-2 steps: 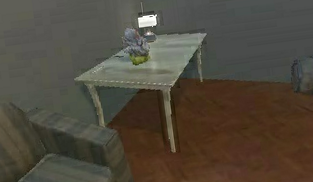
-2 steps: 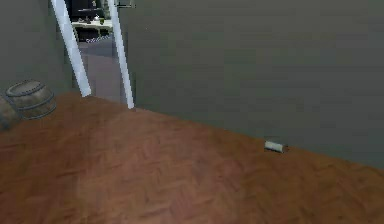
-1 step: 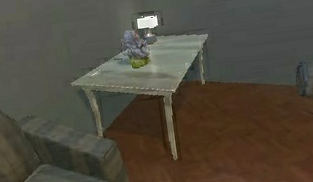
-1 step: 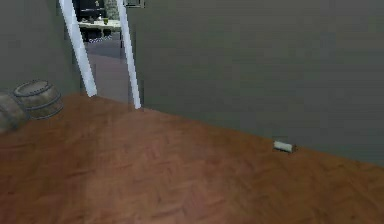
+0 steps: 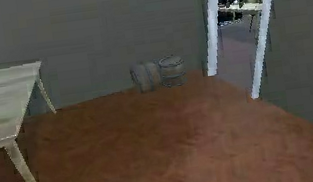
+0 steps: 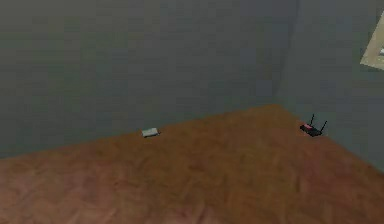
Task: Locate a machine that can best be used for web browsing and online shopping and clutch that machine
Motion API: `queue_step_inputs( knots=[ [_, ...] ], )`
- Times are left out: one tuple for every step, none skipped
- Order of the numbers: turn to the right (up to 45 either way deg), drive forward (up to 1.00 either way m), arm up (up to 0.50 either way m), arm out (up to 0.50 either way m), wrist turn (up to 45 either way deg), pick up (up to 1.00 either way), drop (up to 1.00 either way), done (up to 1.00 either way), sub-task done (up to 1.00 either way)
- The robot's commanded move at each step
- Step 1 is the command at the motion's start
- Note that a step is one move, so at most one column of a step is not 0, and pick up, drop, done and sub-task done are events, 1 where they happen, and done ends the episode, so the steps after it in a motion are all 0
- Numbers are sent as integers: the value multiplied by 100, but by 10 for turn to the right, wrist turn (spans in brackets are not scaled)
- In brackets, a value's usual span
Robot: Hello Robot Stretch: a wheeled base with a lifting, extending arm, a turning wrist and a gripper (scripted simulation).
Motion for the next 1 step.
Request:
queue_step_inputs(
  knots=[
    [450, 0, 0, 0, 0, 0, 0, 0, 0]
  ],
)
